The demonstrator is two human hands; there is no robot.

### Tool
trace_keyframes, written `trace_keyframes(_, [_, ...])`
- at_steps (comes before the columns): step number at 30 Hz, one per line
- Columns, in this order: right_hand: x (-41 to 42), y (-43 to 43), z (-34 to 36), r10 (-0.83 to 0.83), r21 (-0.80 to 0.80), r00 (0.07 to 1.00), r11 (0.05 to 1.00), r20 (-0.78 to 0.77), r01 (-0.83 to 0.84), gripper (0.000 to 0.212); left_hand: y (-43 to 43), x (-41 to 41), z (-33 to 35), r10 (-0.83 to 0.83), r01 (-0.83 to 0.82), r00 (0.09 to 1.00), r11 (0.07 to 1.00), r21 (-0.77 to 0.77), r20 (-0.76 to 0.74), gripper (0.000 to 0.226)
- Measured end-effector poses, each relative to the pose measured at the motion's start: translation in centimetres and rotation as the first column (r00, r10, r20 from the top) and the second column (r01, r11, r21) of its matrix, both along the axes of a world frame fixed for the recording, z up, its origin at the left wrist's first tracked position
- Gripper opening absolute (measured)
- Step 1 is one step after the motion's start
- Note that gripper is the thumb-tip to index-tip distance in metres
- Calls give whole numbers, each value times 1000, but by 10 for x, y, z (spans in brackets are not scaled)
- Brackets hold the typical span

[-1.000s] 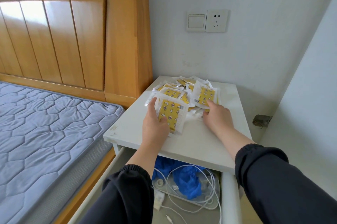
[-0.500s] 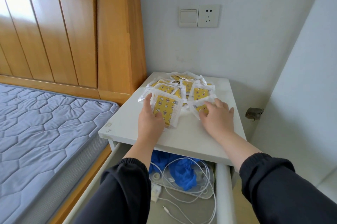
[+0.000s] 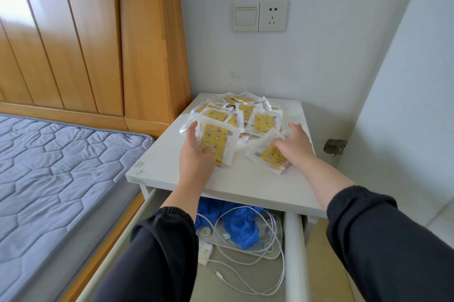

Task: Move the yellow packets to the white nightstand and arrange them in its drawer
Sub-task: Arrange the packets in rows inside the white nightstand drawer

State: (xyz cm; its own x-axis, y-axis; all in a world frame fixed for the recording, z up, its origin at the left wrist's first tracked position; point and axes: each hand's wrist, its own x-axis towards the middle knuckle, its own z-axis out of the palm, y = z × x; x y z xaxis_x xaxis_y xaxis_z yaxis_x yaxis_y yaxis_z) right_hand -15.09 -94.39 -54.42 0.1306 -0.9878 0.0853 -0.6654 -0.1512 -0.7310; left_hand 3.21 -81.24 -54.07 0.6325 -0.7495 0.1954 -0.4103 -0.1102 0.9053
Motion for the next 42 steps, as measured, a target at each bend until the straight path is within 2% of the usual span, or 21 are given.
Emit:
trace_keyframes(3, [1, -10, 9, 51, 177, 998, 983, -42, -43, 76, 0, -1, 0, 3, -3, 1000, 1000, -5, -11, 63])
trace_keyframes(5, [-1, -12, 12, 74, 218, 993, 974, -87, -54, 85, 0, -1, 0, 5, -5, 1000, 1000, -2, -11, 63])
trace_keyframes(8, [-8, -13, 23, 157, 231, 960, 968, -234, -102, 96, 0, -1, 0, 7, -7, 1000, 1000, 6, -6, 63])
trace_keyframes(10, [-12, -8, 34, 220, 303, 932, 944, -287, -129, 89, 0, -1, 0, 6, -6, 1000, 1000, 10, -2, 63])
trace_keyframes(13, [-14, 4, 47, 299, 406, 908, 899, -295, -164, 65, 2, -2, 1, 3, -3, 1000, 1000, 15, 1, 62])
trace_keyframes(17, [-11, 6, 51, 340, 447, 899, 873, -275, -194, 56, 2, -3, 2, 4, -4, 1000, 1000, 15, -5, 62])
trace_keyframes(20, [-6, 4, 40, 313, 382, 893, 906, -323, -180, 57, 1, -2, 1, 8, -8, 1000, 1000, 17, -2, 61])
trace_keyframes(22, [-7, 7, 29, 264, 280, 862, 948, -434, -149, 65, 1, -2, 1, 13, -13, 1000, 1000, 20, 2, 61])
trace_keyframes(24, [-11, 18, 18, 218, 166, 844, 974, -491, -155, 61, 1, -2, 2, 12, -12, 1000, 1000, 22, 0, 62])
trace_keyframes(29, [-18, 50, -2, 87, -164, 880, 970, -467, -182, 49, 3, -4, 3, 10, -10, 1000, 1000, 21, -4, 61])
trace_keyframes(31, [-18, 54, -11, 91, -263, 926, 944, -367, -197, 43, 3, -4, 4, 8, -8, 1000, 1000, 20, -5, 61])
trace_keyframes(33, [-18, 51, -14, 142, -279, 955, 936, -260, -216, 45, 3, -4, 3, 5, -5, 1000, 1000, 19, -7, 61])
trace_keyframes(35, [-18, 40, -12, 171, -234, 955, 945, -241, -229, 64, 3, -4, 3, 3, -3, 1000, 1000, 15, -5, 61])
trace_keyframes(38, [-14, 18, 0, 191, -151, 930, 957, -315, -248, 85, 3, -3, 3, 6, -6, 1000, 1000, 18, -5, 62])
trace_keyframes(42, [6, -3, 18, 196, -138, 874, 949, -445, -283, 91, 2, -2, 2, -4, 4, 1000, 1000, 12, -11, 62])
